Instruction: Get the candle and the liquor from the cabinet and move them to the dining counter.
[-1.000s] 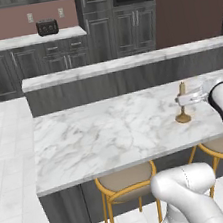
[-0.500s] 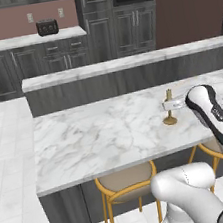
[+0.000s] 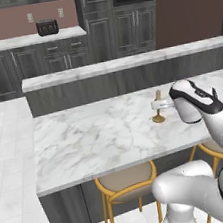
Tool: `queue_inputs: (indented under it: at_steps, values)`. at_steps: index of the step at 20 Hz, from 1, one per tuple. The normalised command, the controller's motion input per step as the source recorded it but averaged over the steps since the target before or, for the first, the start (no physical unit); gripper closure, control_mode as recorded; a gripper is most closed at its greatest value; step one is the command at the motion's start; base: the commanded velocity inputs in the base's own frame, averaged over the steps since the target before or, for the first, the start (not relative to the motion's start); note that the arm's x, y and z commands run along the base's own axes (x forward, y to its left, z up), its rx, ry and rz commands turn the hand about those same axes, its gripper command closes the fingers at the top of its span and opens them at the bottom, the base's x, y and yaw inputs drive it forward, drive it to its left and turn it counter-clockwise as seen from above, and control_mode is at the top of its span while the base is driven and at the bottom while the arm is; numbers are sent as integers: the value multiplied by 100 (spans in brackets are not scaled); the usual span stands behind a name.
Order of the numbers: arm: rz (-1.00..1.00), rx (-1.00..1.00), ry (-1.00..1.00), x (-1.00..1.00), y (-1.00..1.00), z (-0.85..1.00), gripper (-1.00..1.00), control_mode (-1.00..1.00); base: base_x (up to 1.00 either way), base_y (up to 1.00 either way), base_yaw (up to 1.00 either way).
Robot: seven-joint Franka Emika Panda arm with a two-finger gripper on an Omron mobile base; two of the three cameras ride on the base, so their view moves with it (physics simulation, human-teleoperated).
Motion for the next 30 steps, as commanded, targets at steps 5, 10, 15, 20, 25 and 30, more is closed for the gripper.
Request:
queue_inputs:
  at_steps: [5,10,15,20,25,30]
  values:
    - [1,4,2,41,-1,-17,100,-100,0,0,0]
    - [0,0,0,17,0,-19,100,-100,0,0,0]
    - [0,0,0,15,0,-15,100,-100,0,0,0]
    - [0,0,0,7,0,-15,100,-100,0,0,0]
    - [0,0,0,5,0,-20,100,-100,0,0,0]
    - [0,0,0,7,0,-22,100,-100,0,0,0]
